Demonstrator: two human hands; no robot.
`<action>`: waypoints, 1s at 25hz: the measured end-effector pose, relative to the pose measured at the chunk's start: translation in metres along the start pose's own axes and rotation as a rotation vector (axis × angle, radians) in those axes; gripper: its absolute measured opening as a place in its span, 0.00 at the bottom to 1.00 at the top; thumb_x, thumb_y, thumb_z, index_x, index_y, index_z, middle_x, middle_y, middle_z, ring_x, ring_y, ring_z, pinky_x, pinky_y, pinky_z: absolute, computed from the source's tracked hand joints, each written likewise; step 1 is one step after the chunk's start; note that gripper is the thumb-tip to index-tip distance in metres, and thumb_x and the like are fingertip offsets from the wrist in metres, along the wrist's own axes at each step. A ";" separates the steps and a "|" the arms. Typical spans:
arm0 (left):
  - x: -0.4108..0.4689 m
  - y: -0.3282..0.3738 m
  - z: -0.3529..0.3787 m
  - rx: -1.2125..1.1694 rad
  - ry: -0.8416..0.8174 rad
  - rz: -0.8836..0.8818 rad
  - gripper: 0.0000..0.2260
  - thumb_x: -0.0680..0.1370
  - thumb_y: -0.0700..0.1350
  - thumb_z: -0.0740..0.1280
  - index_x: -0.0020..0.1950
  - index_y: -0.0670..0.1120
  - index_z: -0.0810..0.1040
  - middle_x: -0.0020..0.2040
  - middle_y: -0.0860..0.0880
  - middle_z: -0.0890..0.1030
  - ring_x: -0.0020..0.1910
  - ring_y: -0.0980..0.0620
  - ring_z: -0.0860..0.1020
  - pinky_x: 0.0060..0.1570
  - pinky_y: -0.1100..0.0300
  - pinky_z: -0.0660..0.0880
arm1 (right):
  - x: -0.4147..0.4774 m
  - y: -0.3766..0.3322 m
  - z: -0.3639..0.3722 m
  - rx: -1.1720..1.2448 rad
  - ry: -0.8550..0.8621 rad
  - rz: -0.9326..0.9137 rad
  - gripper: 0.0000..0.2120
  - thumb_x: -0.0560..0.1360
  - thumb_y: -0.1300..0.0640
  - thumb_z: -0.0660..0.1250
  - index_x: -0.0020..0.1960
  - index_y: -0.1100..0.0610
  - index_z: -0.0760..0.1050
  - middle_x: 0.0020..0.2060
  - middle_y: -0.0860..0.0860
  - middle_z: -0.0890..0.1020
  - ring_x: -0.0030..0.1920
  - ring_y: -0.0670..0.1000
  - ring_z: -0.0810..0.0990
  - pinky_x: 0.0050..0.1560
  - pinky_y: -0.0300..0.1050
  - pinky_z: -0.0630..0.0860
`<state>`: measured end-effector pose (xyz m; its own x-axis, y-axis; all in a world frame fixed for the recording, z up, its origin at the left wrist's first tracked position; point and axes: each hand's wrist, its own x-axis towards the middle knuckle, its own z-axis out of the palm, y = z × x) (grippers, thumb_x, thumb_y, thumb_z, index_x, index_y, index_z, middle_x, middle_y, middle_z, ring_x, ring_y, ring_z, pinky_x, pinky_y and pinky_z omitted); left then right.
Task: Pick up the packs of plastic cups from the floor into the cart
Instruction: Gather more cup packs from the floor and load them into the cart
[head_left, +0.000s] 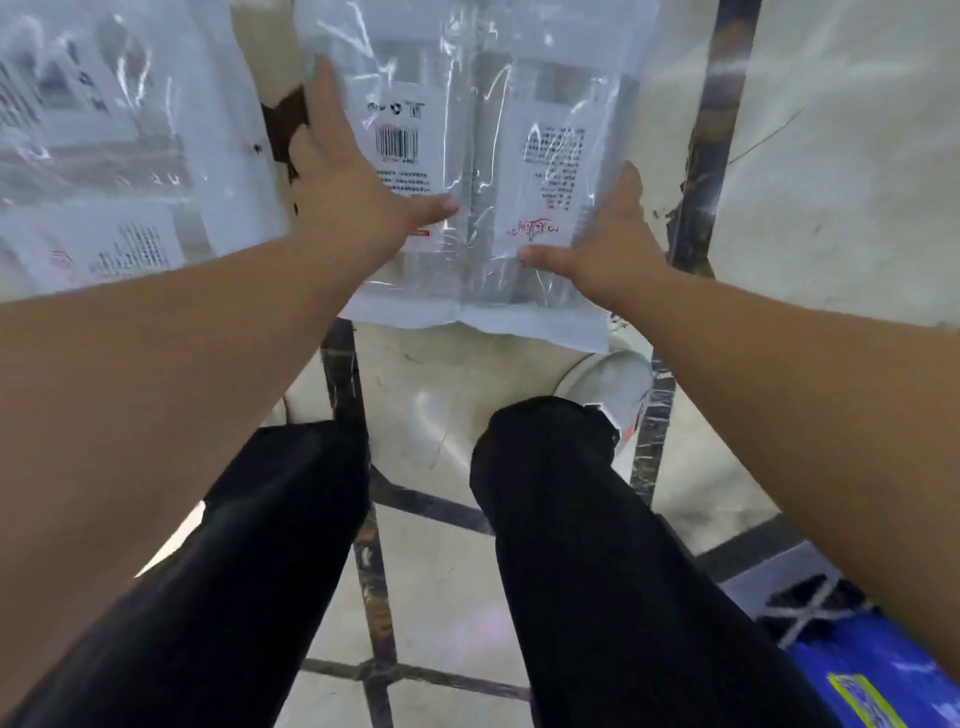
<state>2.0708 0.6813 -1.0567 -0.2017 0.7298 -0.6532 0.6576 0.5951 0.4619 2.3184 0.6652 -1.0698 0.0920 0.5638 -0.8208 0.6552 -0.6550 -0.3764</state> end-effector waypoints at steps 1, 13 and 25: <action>-0.003 -0.004 -0.004 -0.057 -0.006 -0.029 0.69 0.53 0.67 0.83 0.81 0.61 0.41 0.72 0.44 0.64 0.70 0.42 0.70 0.68 0.42 0.72 | -0.003 -0.001 -0.001 0.001 0.013 -0.029 0.64 0.55 0.36 0.83 0.78 0.54 0.49 0.72 0.53 0.68 0.69 0.55 0.72 0.70 0.59 0.72; -0.261 0.196 -0.256 -0.087 0.069 0.020 0.63 0.63 0.55 0.84 0.83 0.57 0.41 0.75 0.43 0.60 0.74 0.48 0.61 0.70 0.52 0.60 | -0.322 -0.180 -0.208 -0.116 0.124 -0.225 0.56 0.65 0.44 0.82 0.80 0.49 0.48 0.71 0.51 0.70 0.63 0.56 0.78 0.60 0.53 0.76; -0.564 0.209 -0.535 -0.318 0.656 -0.024 0.61 0.64 0.62 0.81 0.77 0.69 0.35 0.82 0.46 0.52 0.80 0.46 0.51 0.76 0.43 0.57 | -0.645 -0.438 -0.248 -0.330 0.050 -0.871 0.56 0.66 0.43 0.80 0.80 0.47 0.46 0.73 0.49 0.67 0.67 0.53 0.74 0.59 0.47 0.72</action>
<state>1.9341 0.5737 -0.2706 -0.6728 0.7073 -0.2170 0.4251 0.6097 0.6690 2.1586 0.7131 -0.2691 -0.5046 0.8152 -0.2843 0.6880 0.1808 -0.7028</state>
